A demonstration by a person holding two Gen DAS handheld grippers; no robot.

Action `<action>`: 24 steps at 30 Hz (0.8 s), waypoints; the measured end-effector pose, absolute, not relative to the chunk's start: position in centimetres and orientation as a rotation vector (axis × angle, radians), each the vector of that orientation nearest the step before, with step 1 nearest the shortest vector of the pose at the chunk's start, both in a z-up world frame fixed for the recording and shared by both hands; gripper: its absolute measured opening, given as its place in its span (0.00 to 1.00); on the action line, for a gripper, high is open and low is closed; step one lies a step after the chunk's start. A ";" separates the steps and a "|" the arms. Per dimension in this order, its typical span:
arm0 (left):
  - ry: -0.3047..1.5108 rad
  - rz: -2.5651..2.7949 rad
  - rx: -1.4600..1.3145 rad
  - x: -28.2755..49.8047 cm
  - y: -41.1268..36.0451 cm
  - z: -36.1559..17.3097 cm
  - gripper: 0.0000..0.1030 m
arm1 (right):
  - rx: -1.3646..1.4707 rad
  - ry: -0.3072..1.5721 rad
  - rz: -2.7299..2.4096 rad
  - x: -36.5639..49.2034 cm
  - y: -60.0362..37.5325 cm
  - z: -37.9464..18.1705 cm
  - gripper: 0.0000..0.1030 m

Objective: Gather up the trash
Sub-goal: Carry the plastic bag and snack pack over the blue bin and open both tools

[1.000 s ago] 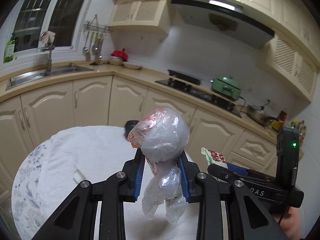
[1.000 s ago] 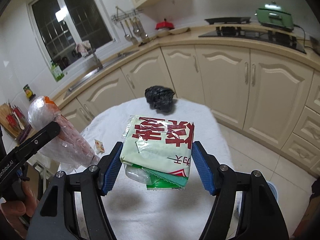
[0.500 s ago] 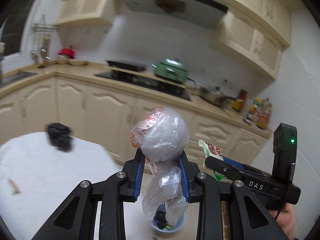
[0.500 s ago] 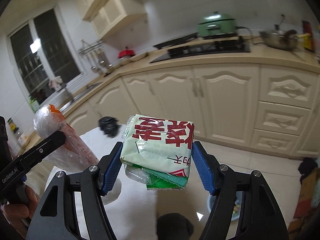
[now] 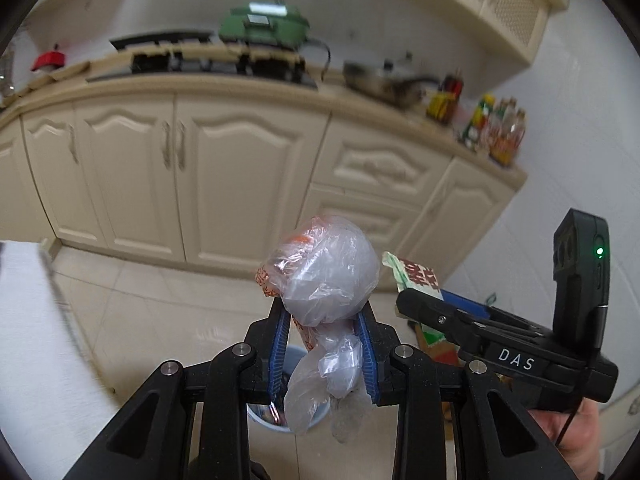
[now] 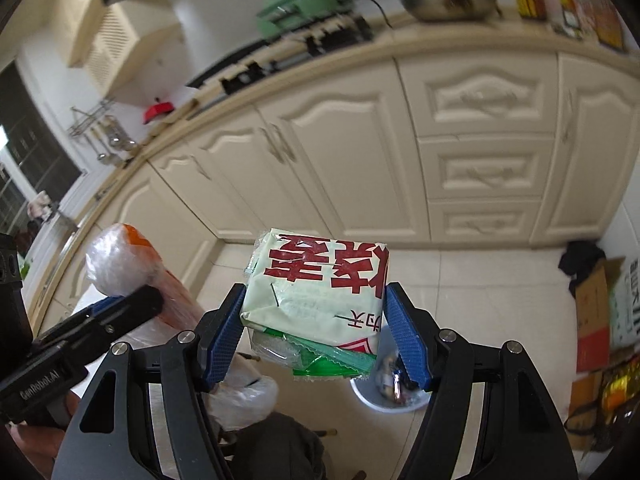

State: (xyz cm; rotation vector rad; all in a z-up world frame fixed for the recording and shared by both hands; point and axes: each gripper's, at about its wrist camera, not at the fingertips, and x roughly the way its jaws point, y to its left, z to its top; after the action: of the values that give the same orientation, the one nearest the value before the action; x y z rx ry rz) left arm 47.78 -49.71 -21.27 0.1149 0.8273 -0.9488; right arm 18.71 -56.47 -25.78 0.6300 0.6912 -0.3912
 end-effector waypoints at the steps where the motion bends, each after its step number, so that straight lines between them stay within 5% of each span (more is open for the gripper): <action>1: 0.857 -0.953 0.134 48.4 -51.1 -22.1 0.27 | 0.647 0.704 -0.395 18.9 -57.1 -26.7 0.68; 5: 0.964 -0.937 0.233 51.9 -57.2 -25.8 0.34 | 0.707 0.758 -0.403 19.5 -59.4 -30.4 0.68; 7: 1.023 -0.904 0.283 54.2 -60.4 -27.5 0.60 | 0.754 0.796 -0.410 19.9 -60.6 -32.6 0.70; 10: 1.029 -0.863 0.306 55.8 -62.4 -28.1 0.78 | 0.824 0.834 -0.419 19.9 -61.9 -35.2 0.72; 17: 0.995 -0.811 0.285 55.2 -60.8 -26.9 0.89 | 0.867 0.849 -0.448 19.1 -62.0 -36.3 1.00; 24: 0.881 -0.782 0.214 50.7 -52.8 -23.5 0.97 | 0.868 0.834 -0.473 18.6 -60.7 -34.9 1.00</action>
State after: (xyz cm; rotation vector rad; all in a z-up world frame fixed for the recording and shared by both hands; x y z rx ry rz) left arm 50.74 -52.85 -23.55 0.2140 0.8811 -0.7818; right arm 18.62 -60.73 -34.89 0.8682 0.8337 -0.4730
